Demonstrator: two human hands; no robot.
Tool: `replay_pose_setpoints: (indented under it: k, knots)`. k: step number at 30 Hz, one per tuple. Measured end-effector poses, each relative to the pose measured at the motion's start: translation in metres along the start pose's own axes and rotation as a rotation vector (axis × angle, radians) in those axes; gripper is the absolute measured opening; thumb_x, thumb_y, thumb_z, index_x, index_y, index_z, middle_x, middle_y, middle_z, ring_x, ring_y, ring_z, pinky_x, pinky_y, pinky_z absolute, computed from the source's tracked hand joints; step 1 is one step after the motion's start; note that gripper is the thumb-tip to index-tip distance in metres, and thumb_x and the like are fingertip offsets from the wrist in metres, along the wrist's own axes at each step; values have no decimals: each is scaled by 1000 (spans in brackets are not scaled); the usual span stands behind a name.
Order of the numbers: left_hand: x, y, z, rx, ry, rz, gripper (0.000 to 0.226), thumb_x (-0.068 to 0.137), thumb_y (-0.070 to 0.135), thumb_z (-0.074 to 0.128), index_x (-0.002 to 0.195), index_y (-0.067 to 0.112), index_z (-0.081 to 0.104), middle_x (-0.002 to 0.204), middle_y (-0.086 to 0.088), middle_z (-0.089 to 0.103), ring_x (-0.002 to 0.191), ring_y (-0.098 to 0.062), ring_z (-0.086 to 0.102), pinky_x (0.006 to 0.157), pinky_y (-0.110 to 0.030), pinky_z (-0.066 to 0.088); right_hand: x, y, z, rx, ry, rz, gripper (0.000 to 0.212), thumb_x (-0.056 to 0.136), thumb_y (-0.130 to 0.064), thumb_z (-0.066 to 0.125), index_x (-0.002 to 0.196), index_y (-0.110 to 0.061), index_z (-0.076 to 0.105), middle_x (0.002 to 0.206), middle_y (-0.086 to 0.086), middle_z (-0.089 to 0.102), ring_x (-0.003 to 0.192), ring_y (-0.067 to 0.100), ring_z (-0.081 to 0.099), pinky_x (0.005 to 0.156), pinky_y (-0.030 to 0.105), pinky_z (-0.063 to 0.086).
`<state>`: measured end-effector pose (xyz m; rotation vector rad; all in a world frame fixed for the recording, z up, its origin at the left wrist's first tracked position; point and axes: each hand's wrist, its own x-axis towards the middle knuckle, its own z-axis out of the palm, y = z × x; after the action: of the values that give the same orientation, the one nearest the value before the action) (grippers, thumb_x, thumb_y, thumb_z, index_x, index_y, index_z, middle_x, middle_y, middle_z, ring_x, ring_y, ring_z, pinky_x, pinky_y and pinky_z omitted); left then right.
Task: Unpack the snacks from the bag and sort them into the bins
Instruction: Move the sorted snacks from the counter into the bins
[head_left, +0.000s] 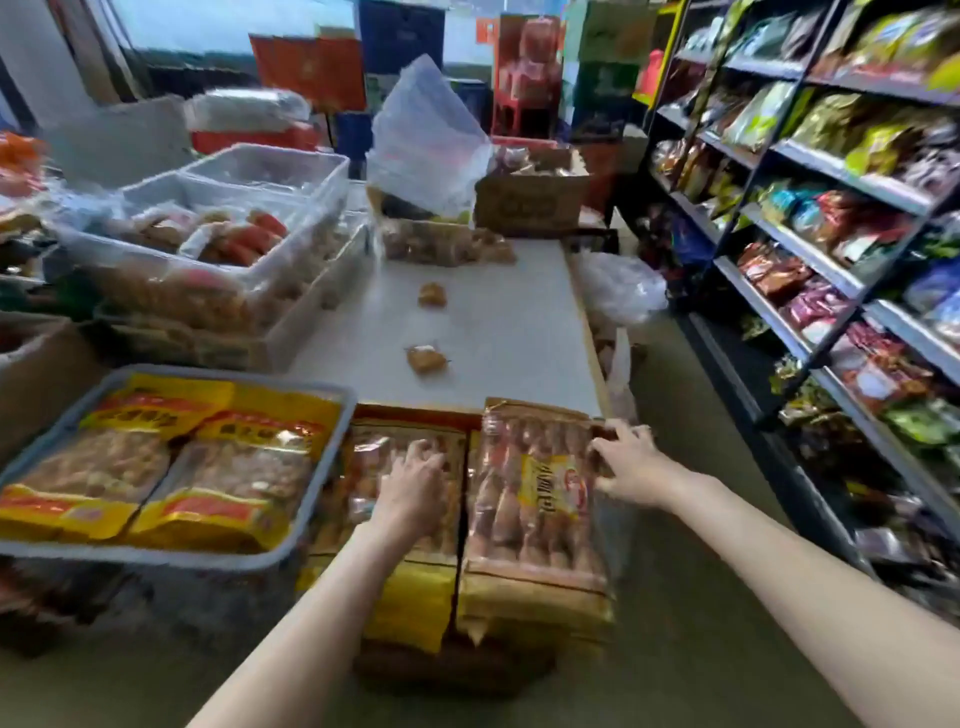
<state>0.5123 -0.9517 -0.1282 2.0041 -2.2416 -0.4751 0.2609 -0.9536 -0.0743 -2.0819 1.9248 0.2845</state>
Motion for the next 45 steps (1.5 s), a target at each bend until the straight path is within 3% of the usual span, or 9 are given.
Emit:
replay_pose_setpoints:
  k: [3,7,10,16,24,32,37,40,45]
  knots:
    - [35,63,17,25,-87,33,39,95,23,44,133,19,46,145,-8,29,126,-32,40,97,-41,41,2,66,-8,12,-74,-7,42,91,-22,50,132,-14,43,153,13,9,138,42,9,111,48,26]
    - [111,113,21,-128,-33,-21,35,91,24,50,125,16,55,136,-11,43,120,-32,47,96,-41,43,42,113,-29,62,-50,-62,40,94,-21,47,132,-12,42,153,11,9,140,41,6,110,50,27]
    - [166,136,33,-213,25,-10,39,88,13,52,127,14,53,139,-9,42,121,-29,47,100,-40,40,84,134,-35,19,-76,-124,43,94,-20,48,135,-11,40,155,12,5,141,41,0,111,52,27]
    - [320,170,68,-333,137,-146,43,90,5,48,133,7,46,139,-13,41,121,-32,45,97,-39,38,233,195,-75,-138,-96,-258,46,93,-16,49,137,-13,38,154,11,8,140,39,5,110,51,30]
    - [448,191,68,-262,-16,-345,47,91,6,47,137,6,40,144,-14,35,128,-29,41,100,-33,34,414,254,-135,-131,-165,-340,42,92,-19,50,134,-14,41,151,11,12,137,37,8,106,51,32]
    - [540,193,39,-264,171,-514,59,90,13,50,145,9,28,144,-13,39,130,-28,39,101,-36,37,597,274,-194,-93,-84,-472,66,88,-42,59,143,-23,29,151,12,17,138,38,12,110,50,25]
    - [620,202,53,-219,143,-679,58,92,21,49,145,13,26,148,-9,32,129,-29,39,100,-37,36,729,265,-199,-141,-186,-601,83,80,-58,63,146,-30,22,155,9,8,140,37,8,110,54,22]
    - [663,200,55,-272,173,-839,57,92,19,50,144,10,29,147,-11,33,130,-30,39,102,-37,35,801,253,-201,-151,-234,-712,82,81,-56,63,146,-29,22,156,8,6,141,36,8,109,54,23]
    - [722,201,38,-214,38,-940,60,93,27,49,146,15,24,155,-9,19,140,-29,23,112,-38,25,894,247,-204,-159,-323,-763,85,79,-54,66,147,-32,19,157,7,-5,141,40,0,111,57,20]
